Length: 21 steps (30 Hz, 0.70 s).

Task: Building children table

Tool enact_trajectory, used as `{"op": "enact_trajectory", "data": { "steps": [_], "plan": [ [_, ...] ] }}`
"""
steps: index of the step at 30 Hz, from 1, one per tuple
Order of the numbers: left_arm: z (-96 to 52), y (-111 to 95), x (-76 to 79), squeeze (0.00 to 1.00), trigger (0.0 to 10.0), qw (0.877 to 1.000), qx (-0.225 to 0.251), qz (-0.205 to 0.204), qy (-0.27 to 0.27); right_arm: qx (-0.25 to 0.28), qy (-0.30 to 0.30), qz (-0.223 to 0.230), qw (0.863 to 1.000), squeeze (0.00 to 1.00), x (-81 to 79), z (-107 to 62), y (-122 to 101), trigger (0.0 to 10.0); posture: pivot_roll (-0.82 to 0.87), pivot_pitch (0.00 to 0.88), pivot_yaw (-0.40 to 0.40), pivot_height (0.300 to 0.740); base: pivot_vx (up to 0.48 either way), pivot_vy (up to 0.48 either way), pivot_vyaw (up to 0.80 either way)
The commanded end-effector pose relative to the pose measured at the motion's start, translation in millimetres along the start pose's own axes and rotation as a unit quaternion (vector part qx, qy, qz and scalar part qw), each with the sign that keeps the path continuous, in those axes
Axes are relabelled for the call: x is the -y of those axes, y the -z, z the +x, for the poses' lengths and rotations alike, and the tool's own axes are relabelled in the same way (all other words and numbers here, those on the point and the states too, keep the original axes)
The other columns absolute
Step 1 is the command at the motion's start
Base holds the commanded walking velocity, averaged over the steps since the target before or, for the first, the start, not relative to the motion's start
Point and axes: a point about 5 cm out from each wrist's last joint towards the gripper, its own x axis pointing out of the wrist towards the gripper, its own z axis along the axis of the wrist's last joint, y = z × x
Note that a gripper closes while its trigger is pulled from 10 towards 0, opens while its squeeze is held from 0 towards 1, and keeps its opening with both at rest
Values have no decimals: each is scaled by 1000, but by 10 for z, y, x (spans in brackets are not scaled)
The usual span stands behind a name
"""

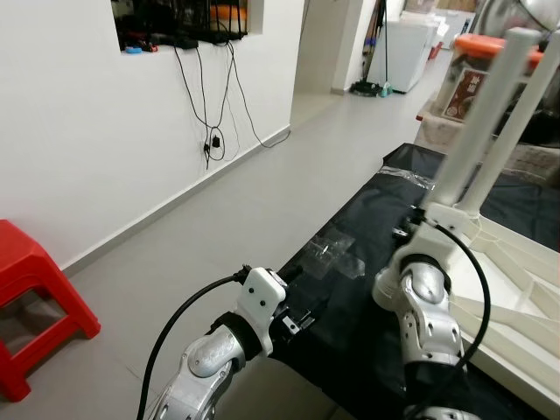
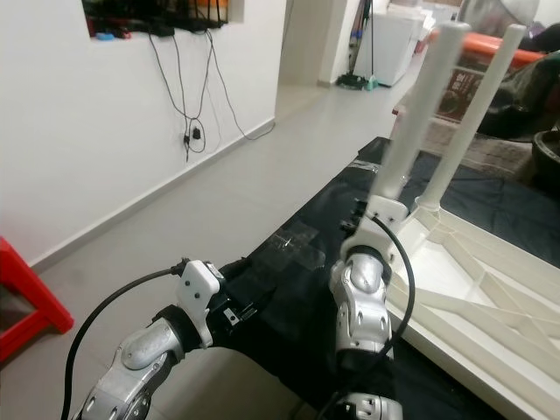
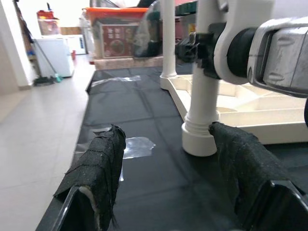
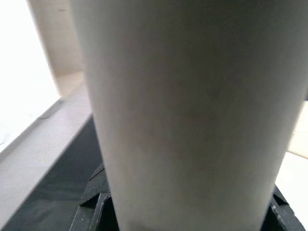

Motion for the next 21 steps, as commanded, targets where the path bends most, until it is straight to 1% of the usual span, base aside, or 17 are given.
{"op": "enact_trajectory", "data": {
  "steps": [1,2,3,4,7,9,10,11,12,13,15,16,17,18,19,20,21],
  "plan": [
    [-4,15,19,0,10000,1000,-5,-6,2,-48,43,22,998,0,86,-15,137,0,148,0,-94,740,0,0,0],
    [-4,15,19,0,10000,1000,-5,-6,2,-48,43,22,998,0,86,-15,137,0,148,0,-94,740,0,0,0],
    [-4,16,19,0,10000,1000,-6,-6,2,-46,26,30,998,0,0,-16,130,1333,148,0,-94,740,0,0,0],
    [-5,18,19,0,10000,1000,-7,-7,3,-33,-7,34,999,1000,-80,-11,117,10000,148,0,-94,740,0,0,0],
    [-7,22,19,0,10000,1000,-8,-8,3,-17,-42,36,998,1000,-160,-7,110,10000,148,0,-94,740,0,0,0],
    [-7,22,19,0,10000,1000,-8,-8,3,-17,-42,36,998,1000,-160,-7,110,10000,148,0,-94,740,0,0,0],
    [-7,25,20,0,10000,1000,-9,-8,4,3,-71,32,997,953,-173,14,92,10000,148,0,-94,740,0,0,0],
    [-7,25,20,0,10000,1000,-9,-8,4,3,-71,32,997,953,-173,14,92,10000,148,0,-94,740,0,0,0],
    [-4,27,19,0,10000,1000,-10,-9,4,20,-144,42,989,0,-228,38,63,10000,145,0,-94,740,0,0,0],
    [-2,28,18,0,10000,1000,-10,-9,4,25,-219,45,974,0,-242,67,44,10000,145,0,-94,740,0,0,0],
    [-2,28,18,0,10000,1000,-10,-9,4,25,-219,45,974,0,-242,67,44,10000,145,0,-94,740,0,0,0],
    [1,30,18,0,10000,1000,-10,-8,4,21,-300,43,953,0,-228,100,22,10000,145,0,-95,740,0,0,0],
    [2,31,18,0,10000,1000,-11,-8,5,13,-344,43,938,0,-211,107,4,10000,145,0,-95,740,0,0,0],
    [2,31,18,0,10000,1000,-11,-8,5,13,-344,43,938,0,-211,107,4,10000,145,0,-95,740,0,0,0],
    [3,34,17,0,10000,1000,-11,-9,5,-12,-417,38,908,0,-193,91,-13,10000,144,0,-94,740,0,0,0],
    [3,34,17,0,10000,1000,-11,-9,5,-12,-417,38,908,0,-193,91,-13,10000,144,0,-94,740,0,0,0],
    [4,36,17,0,10000,1000,-11,-9,4,-29,-460,37,887,0,-185,62,-28,10000,144,0,-94,740,0,0,0]
  ]
}}
